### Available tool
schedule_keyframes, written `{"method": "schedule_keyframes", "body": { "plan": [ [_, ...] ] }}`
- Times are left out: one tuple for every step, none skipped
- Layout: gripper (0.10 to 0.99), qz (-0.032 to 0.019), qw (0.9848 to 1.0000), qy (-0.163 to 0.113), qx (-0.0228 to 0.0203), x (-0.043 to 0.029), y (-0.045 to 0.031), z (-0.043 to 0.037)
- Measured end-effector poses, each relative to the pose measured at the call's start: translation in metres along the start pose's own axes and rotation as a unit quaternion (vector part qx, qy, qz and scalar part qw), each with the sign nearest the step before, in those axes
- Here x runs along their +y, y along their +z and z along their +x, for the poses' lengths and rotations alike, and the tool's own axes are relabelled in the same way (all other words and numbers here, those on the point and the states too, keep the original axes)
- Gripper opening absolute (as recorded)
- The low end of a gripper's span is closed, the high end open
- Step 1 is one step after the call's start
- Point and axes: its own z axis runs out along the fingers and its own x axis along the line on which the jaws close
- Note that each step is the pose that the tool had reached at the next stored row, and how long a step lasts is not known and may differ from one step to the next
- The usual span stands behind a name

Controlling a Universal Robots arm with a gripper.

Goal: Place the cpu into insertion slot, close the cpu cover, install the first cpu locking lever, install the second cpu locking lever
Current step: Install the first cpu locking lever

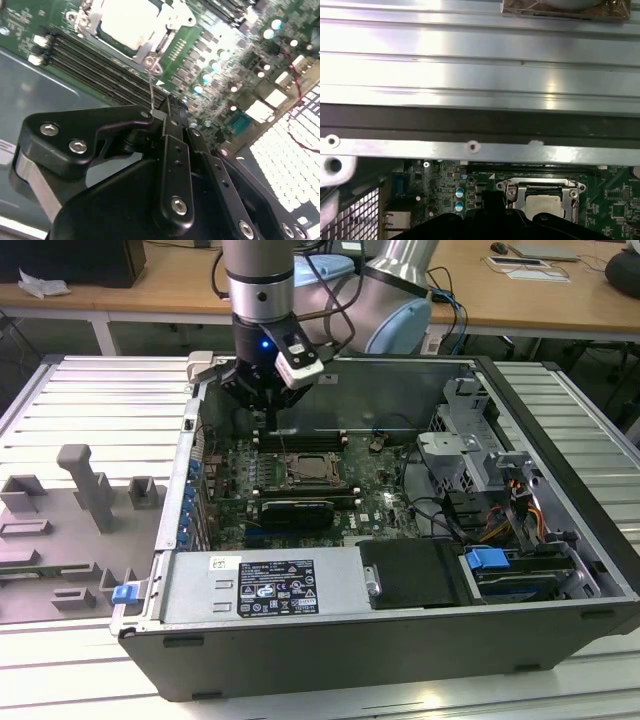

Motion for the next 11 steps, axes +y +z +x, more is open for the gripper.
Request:
{"method": "schedule_keyframes", "body": {
  "plan": [
    [0.110,0.0000,1.0000,0.000,0.0000,0.0003,0.0005,-0.0052],
    [0.110,0.0000,1.0000,0.000,0.0000,0.0008,0.0017,-0.0151],
    [0.110,0.0001,1.0000,0.000,0.0003,0.0018,0.0030,-0.0240],
    [0.110,0.0001,1.0000,0.000,0.0006,0.0023,0.0046,-0.0317],
    [0.110,0.0000,1.0000,0.000,0.0008,0.0024,0.0062,-0.0395],
    [0.110,-0.0020,1.0000,0.000,0.0007,0.0022,0.0069,-0.0421],
    [0.110,-0.0077,1.0000,0.000,0.0006,0.0021,0.0072,-0.0424],
    [0.110,-0.0144,0.9999,0.001,0.0003,0.0017,0.0074,-0.0425],
    [0.110,-0.0211,0.9998,0.001,0.0001,0.0012,0.0076,-0.0425],
    [0.110,-0.0272,0.9996,0.001,-0.0001,0.0007,0.0080,-0.0426],
    [0.110,-0.0301,0.9995,0.002,-0.0002,0.0004,0.0085,-0.0427]
  ]
}}
